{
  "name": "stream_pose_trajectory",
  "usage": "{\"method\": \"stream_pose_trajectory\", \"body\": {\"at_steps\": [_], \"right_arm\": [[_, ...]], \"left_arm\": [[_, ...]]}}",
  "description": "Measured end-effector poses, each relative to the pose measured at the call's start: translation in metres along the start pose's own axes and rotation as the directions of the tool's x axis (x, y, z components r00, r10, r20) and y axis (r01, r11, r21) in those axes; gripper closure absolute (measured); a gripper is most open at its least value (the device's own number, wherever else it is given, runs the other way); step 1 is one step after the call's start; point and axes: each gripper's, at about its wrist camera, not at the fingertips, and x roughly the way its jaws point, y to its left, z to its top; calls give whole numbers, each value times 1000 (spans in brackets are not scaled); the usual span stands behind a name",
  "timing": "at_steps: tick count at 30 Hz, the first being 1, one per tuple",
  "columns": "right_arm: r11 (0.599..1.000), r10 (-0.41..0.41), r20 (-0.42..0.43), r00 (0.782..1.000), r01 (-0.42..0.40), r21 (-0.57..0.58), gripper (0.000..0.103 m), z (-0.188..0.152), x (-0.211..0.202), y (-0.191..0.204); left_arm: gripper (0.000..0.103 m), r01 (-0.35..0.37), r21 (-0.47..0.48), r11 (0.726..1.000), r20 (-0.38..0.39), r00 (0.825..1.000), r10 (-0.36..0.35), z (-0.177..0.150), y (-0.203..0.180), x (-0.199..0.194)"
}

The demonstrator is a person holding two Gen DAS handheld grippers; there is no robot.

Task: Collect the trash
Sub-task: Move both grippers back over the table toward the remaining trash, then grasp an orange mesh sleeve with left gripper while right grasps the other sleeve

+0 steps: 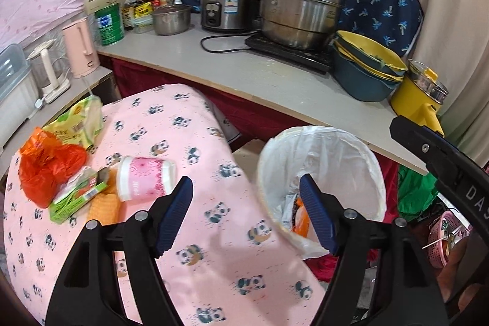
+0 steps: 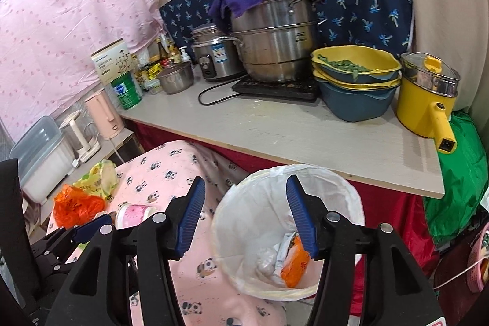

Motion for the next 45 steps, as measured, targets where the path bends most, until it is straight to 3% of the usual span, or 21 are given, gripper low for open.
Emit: {"method": "stream_pose_trajectory", "body": {"at_steps": [12,20,33,35,38,40,42,45], "right_arm": [[991,92,-80,993,-99,-90,49,-26,17,72],[976,148,-164,975,-171,-135,49,-53,33,117],[966,168,-274,947,-213,-144,49,-94,65,154],[965,165,-285,944,-214,-150,49,-99,68,158],[964,162,-298,941,-215,-155,49,-104,72,162],[963,160,-307,938,-216,-158,49,-107,73,164],[962,158,-314,936,-218,-164,49,-110,75,167],[960,160,-327,931,-224,-168,49,-114,78,172]], "left_arm": [[34,-116,-87,989,-21,993,114,-25,79,-13],[28,-189,-116,975,-64,981,183,-57,130,-14],[29,-222,-156,962,-169,966,195,-110,183,13],[32,-211,-157,965,-175,967,183,-113,185,18],[47,-184,-155,971,-187,970,154,-114,184,24],[75,-161,-162,974,-202,971,127,-115,186,26],[90,-130,-186,974,-222,971,87,-117,192,26],[93,-115,-219,969,-197,978,71,-117,200,13]]}}
